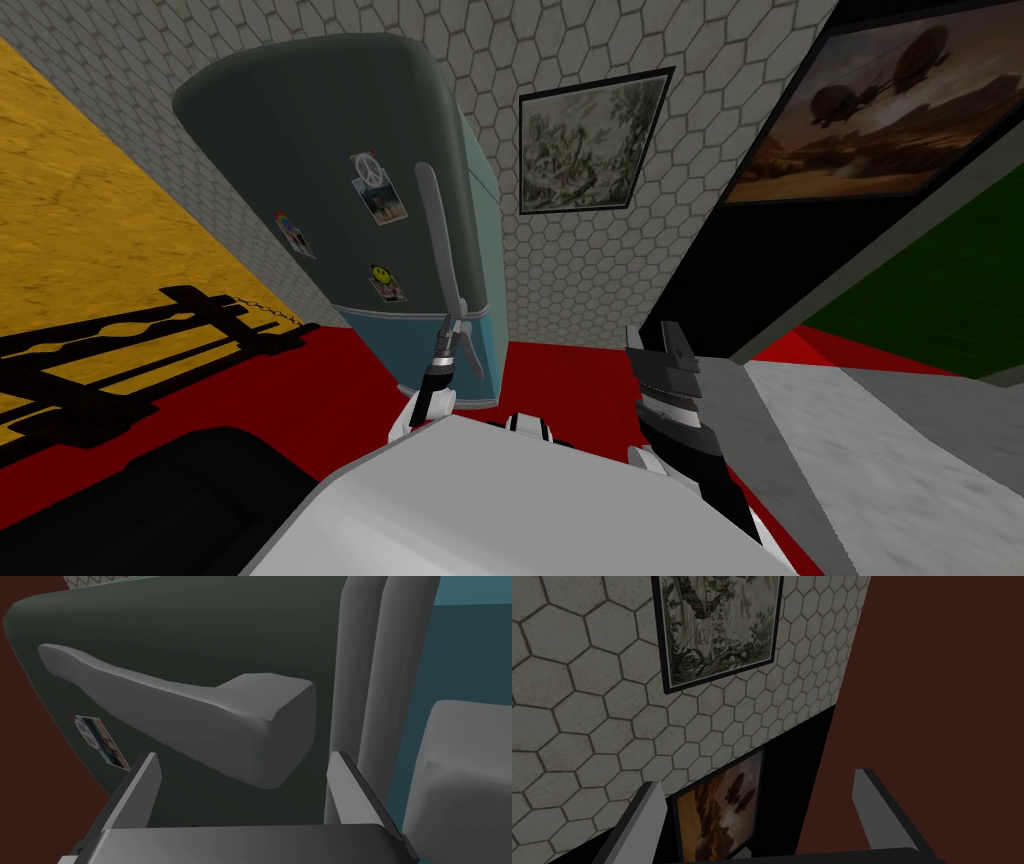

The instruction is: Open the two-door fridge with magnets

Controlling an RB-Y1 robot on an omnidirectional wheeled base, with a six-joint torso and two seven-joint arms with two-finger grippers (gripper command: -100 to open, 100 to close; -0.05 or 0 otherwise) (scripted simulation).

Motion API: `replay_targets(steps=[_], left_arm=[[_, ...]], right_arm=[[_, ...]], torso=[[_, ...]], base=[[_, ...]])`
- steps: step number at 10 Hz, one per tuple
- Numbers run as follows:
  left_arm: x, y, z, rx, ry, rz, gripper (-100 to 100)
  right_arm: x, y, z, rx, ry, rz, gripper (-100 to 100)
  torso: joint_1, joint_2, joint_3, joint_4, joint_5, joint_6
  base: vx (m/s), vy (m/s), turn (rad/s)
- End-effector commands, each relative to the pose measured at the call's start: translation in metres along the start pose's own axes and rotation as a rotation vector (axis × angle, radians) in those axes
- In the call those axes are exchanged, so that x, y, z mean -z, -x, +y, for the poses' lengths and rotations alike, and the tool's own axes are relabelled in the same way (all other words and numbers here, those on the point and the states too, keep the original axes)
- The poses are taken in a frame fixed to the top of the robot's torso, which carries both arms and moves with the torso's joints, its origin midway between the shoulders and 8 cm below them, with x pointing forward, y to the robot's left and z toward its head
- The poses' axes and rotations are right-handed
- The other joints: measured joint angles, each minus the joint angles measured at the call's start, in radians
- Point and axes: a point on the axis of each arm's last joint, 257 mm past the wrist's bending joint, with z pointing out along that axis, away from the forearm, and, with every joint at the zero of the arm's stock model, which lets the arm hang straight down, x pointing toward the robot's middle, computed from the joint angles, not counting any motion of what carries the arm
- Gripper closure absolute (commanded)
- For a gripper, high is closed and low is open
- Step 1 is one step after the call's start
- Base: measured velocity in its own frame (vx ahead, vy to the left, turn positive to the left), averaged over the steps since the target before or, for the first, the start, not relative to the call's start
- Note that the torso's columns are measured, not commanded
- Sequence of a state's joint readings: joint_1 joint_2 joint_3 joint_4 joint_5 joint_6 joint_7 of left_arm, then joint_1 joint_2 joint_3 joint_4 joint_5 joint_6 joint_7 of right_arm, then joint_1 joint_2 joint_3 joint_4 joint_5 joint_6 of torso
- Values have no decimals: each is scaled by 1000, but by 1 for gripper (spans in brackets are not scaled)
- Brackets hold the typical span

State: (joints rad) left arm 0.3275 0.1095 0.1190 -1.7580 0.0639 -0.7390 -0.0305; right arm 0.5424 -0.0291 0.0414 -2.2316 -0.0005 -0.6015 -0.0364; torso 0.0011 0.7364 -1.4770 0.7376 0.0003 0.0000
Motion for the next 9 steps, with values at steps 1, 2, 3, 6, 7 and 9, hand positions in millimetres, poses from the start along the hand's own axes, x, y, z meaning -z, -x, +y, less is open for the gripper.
replay_targets(steps=[1,2,3,6,7,9], left_arm=[[-9,3,-7,1,3,1,-100],[-13,4,-10,1,3,1,-100],[-9,3,-8,0,2,1,-100],[5,-2,2,1,3,0,100],[0,0,-5,-3,-12,-1,100],[0,-10,-10,28,-19,45,100]], right_arm=[[0,0,0,0,0,0,0],[0,0,0,0,0,0,0],[0,0,0,0,0,0,0],[0,0,0,0,0,0,0],[0,0,0,0,0,0,0],[0,0,0,0,0,0,0]], torso=[[-1,0,0,0,0,0],[-1,0,0,0,0,0],[-1,1,1,0,0,0],[1,3,4,-3,4,1],[1,0,2,-4,5,1],[3,2,2,-1,2,1]], base=[[43,-5,3],[41,-5,3],[19,-3,1],[-41,21,-1],[-29,8,-1],[-198,128,-93]])
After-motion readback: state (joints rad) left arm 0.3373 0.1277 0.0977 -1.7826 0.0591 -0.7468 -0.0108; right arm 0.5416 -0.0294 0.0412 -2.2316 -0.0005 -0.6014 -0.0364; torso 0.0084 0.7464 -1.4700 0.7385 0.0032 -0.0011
